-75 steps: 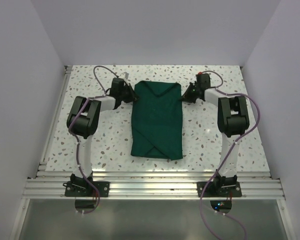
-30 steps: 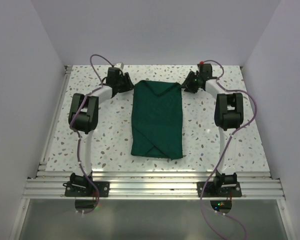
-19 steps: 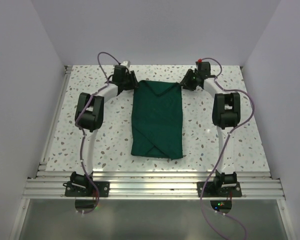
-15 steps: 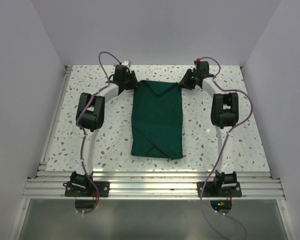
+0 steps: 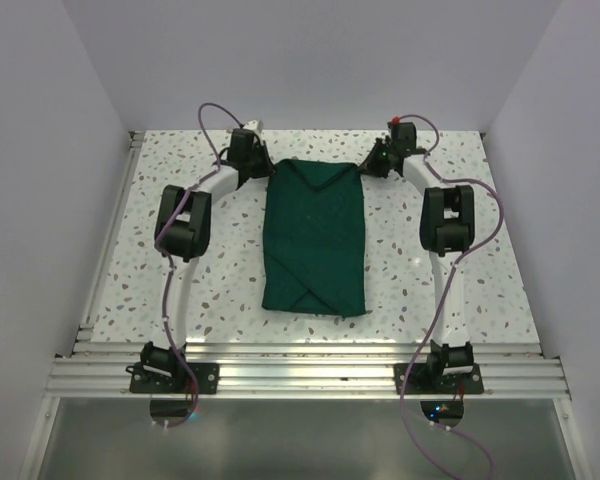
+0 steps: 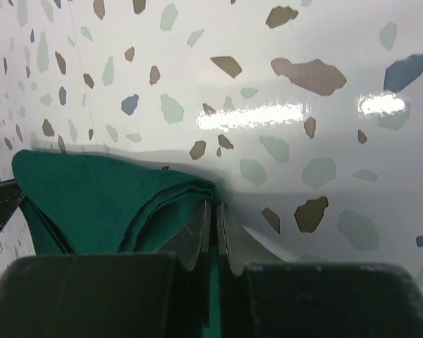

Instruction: Prepare the surgical pack

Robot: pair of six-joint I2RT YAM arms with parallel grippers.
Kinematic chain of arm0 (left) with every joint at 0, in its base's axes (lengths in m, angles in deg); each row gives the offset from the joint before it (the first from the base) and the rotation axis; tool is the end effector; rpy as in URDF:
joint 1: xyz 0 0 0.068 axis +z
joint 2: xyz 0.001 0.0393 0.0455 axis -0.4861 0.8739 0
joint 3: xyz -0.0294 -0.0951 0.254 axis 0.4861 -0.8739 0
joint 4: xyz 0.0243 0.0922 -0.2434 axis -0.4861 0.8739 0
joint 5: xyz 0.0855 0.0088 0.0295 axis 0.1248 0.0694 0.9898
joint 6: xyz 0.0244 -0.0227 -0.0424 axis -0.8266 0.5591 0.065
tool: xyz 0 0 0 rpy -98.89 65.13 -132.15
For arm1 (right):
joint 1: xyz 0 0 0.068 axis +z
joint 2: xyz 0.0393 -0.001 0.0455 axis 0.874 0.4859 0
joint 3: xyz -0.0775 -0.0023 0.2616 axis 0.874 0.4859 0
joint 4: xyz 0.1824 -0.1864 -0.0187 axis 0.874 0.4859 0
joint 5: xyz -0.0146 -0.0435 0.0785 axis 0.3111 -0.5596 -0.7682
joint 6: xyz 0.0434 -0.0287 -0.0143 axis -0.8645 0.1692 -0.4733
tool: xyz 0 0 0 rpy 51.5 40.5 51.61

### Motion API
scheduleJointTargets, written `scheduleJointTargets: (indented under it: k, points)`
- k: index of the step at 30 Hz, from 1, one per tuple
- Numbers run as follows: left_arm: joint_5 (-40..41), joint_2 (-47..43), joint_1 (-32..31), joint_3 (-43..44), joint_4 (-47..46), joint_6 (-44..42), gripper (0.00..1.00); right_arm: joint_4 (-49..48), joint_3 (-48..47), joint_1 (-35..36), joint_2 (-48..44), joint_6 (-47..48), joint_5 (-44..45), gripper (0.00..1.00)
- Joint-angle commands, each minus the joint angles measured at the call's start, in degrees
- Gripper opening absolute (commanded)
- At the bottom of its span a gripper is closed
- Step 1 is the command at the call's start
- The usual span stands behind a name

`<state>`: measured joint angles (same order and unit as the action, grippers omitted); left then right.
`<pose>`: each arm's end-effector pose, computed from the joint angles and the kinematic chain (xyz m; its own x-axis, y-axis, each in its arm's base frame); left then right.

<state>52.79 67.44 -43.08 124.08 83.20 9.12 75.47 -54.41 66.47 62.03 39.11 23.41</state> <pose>0.5381 -0.1406 0.1365 -0.6638 -0.2858 -0.6912 0.0927 0.8856 -0.4552 0.5558 0.0655 0.1419 -0.7505 0.4405 -0.4926 0.0939 0.8089 0.5803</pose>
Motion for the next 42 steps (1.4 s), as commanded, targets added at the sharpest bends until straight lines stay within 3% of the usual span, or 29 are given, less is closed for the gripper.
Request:
scheduleJointTargets:
  k: [1,6,11,18,28,42]
  points:
    - [1.43,2.58,0.81,2.87,0.86,1.09,0.0,-0.86,-4.24,-0.44,2.15,-2.2,-0.07,0.0]
    - [1.25,4.43,1.61,4.02,-1.86,3.81,0.0,-7.79,-4.68,-1.06,4.18,-5.98,-2.26,0.0]
    - [-3.4,9.69,3.89,10.6,-4.32,8.21,0.0,-9.47,-11.61,-1.58,9.09,-8.44,-3.4,0.0]
    - [-9.37,9.53,5.65,8.77,-13.8,14.27,0.0,-23.62,-6.88,-1.85,7.17,-13.28,-6.48,0.0]
    - [-13.77,-2.06,5.83,2.36,-19.52,14.8,0.0,-27.49,-3.9,-1.85,-1.86,-16.44,-11.93,0.0]
    - [-14.83,-25.44,2.84,-22.31,-24.71,13.67,0.0,-29.6,22.63,-1.85,-27.43,-13.98,-15.18,0.0]
